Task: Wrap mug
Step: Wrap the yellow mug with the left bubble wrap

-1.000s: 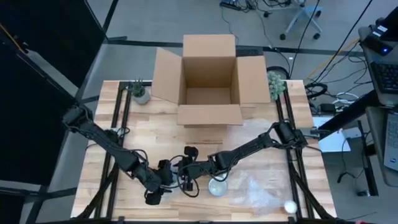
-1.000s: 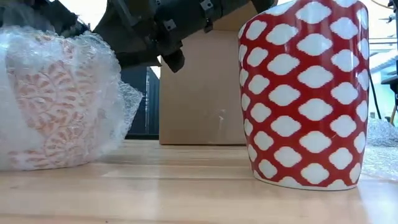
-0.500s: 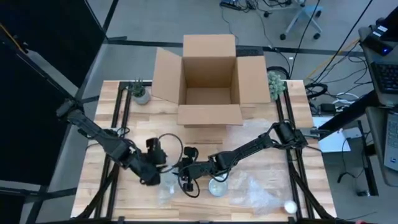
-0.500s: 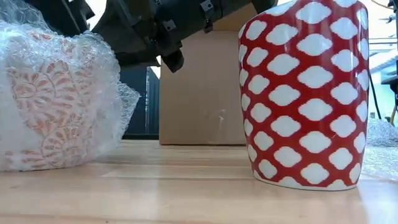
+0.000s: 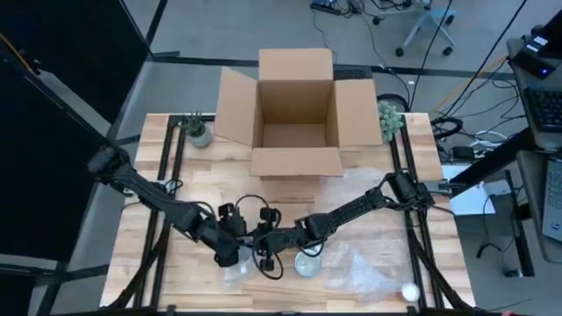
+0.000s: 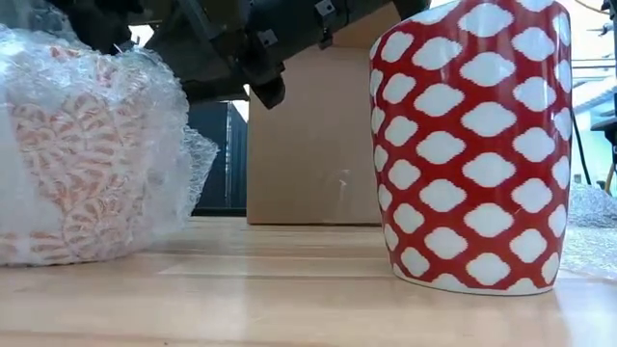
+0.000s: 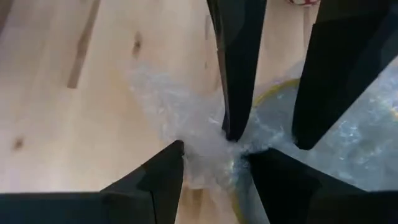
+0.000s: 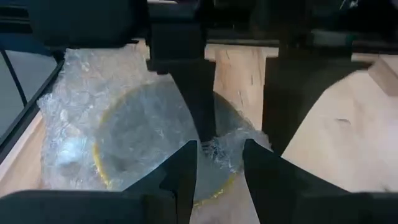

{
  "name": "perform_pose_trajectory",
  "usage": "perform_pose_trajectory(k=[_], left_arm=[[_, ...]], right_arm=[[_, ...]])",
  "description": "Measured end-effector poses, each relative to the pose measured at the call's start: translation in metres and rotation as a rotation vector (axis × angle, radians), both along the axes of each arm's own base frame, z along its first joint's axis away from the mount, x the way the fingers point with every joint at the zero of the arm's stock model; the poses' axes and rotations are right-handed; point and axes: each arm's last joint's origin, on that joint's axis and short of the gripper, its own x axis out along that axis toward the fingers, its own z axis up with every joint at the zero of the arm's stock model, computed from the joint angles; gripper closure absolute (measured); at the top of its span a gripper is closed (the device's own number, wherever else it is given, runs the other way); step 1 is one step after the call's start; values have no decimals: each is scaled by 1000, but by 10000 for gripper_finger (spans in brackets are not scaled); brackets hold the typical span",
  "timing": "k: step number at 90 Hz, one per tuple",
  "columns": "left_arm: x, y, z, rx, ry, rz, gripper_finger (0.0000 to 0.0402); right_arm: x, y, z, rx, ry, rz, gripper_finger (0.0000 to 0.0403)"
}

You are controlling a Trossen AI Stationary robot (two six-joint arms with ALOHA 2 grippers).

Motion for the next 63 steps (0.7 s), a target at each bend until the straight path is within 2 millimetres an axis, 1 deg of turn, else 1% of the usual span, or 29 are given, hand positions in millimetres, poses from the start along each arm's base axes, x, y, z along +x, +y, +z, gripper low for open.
perform_pose_trajectory(k=[21, 41, 52, 63], left_arm=[[10, -6, -21, 14, 26, 5, 230], [11, -6, -23, 19, 19, -2, 230], [12, -6, -22, 23, 16, -6, 230], [10, -6, -11, 6, -10, -8, 230]], right_arm=[[-5, 4, 11, 6, -8, 20, 289], [-5, 10, 13, 22, -39, 25, 289], [-1, 12, 3, 33, -50, 21, 289], [2, 14, -9, 57, -44, 4, 289]])
